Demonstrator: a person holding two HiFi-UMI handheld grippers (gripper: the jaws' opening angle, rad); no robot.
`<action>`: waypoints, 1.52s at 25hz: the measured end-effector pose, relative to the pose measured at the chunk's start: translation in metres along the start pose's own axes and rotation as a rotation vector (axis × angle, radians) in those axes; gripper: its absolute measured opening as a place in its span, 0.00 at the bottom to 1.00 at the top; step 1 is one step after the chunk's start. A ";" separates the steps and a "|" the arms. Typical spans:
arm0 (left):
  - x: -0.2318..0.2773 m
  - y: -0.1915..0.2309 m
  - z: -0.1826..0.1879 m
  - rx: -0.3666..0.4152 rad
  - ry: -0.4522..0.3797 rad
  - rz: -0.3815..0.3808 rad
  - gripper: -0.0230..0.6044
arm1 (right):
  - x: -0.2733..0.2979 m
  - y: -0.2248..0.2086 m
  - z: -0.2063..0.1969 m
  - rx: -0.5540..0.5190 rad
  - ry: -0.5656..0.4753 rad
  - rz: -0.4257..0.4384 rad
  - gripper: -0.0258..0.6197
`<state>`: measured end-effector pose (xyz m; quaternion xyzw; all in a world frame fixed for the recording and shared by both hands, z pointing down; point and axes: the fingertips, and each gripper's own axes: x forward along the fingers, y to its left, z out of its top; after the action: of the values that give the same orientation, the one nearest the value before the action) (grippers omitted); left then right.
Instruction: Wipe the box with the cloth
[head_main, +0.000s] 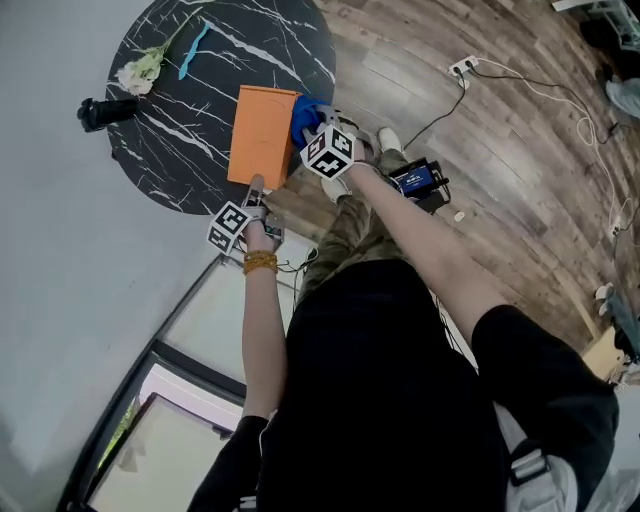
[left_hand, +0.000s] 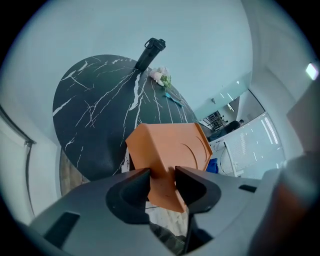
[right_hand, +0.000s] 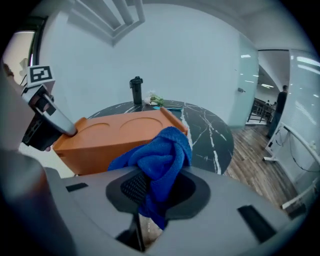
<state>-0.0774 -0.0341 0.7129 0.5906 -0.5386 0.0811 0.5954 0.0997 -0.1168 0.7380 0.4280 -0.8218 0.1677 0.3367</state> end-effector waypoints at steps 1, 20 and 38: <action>0.000 0.000 0.000 -0.002 0.002 0.003 0.29 | 0.000 0.013 -0.003 -0.025 0.005 0.029 0.16; -0.032 -0.008 -0.001 -0.063 0.129 -0.260 0.33 | -0.124 0.165 0.017 -0.133 -0.157 0.537 0.16; -0.023 -0.002 -0.018 -0.378 -0.080 -0.151 0.33 | -0.038 -0.041 0.144 -0.764 -0.098 0.603 0.16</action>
<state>-0.0757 -0.0085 0.6999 0.5100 -0.5216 -0.0899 0.6781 0.0902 -0.1989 0.6079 0.0242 -0.9269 -0.0760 0.3668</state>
